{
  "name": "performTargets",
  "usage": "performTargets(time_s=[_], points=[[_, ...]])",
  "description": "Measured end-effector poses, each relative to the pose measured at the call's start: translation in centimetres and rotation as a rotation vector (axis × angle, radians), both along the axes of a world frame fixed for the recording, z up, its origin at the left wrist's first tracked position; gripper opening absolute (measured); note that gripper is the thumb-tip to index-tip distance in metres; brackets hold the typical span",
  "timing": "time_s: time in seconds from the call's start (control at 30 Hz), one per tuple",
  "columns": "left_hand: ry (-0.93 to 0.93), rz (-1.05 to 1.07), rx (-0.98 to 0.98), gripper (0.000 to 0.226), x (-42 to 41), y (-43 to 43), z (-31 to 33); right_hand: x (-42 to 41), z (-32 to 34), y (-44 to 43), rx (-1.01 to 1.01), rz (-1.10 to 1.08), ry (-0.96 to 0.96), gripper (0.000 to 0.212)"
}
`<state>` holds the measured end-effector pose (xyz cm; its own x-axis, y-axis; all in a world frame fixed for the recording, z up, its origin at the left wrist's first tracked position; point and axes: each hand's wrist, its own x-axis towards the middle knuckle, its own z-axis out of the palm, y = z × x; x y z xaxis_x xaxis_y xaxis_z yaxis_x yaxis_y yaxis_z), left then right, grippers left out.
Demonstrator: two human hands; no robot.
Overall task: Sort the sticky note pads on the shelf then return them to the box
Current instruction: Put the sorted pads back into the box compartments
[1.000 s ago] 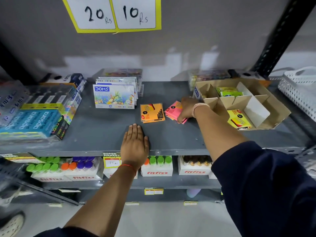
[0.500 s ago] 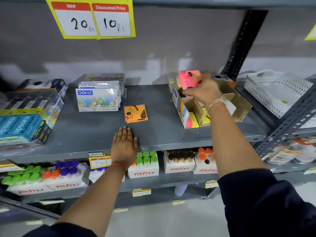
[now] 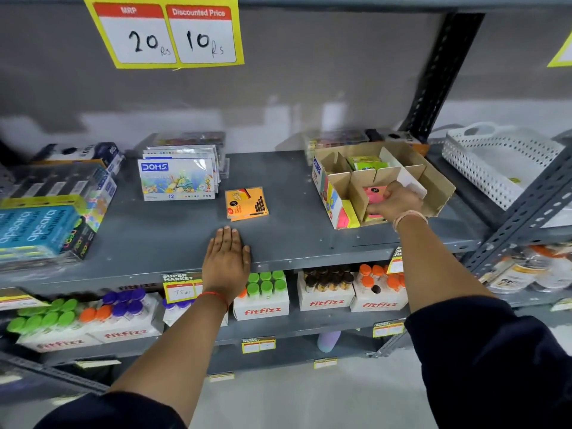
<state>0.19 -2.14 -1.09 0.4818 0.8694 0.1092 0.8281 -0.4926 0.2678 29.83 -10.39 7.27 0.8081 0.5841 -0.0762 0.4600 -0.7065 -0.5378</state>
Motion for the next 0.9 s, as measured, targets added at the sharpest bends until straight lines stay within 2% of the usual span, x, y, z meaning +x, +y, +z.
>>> performTargets(time_s=[0.07, 0.3, 0.4, 0.5, 0.57, 0.63, 0.7, 0.77, 0.83, 0.9], points=[[0.005, -0.001, -0.011, 0.089, 0.0, -0.1, 0.1, -0.1, -0.4, -0.1, -0.013, 0.021, -0.03, 0.056], [0.041, 0.016, -0.035, 0.054, 0.2, -0.3, 0.6, 0.9, 0.6, -0.5, 0.007, 0.04, 0.011, 0.046], [-0.008, 0.02, -0.035, 0.061, 0.1, -0.3, 0.8, 1.2, 1.4, 0.0, 0.027, -0.005, -0.014, 0.04], [-0.069, 0.026, -0.024, 0.068, -0.1, -0.1, 1.0, 0.2, 2.7, 1.8, 0.227, -0.089, -0.13, 0.043], [-0.066, 0.027, -0.004, 0.07, -0.4, 0.1, 1.1, -2.0, 3.7, 3.5, 0.373, 0.051, -0.243, 0.057], [-0.05, 0.02, 0.002, 0.071, -0.7, 0.3, 1.0, -5.0, 4.5, 5.7, 0.408, 0.349, -0.324, 0.07], [-0.039, 0.013, 0.009, 0.072, -0.8, 0.4, 0.7, -7.9, 4.2, 8.1, 0.232, 0.669, -0.33, 0.08], [-0.02, 0.009, 0.021, 0.066, -0.9, 0.5, 0.6, -10.1, 3.0, 10.1, -0.06, 0.898, -0.309, 0.086], [0.01, 0.016, 0.011, 0.055, -0.8, 0.6, 0.5, -11.4, 1.7, 11.6, -0.278, 0.995, -0.258, 0.093], [0.018, 0.006, 0.015, 0.051, -0.8, 0.7, 0.2, -11.8, 0.7, 13.0, -0.347, 1.014, -0.203, 0.101]])
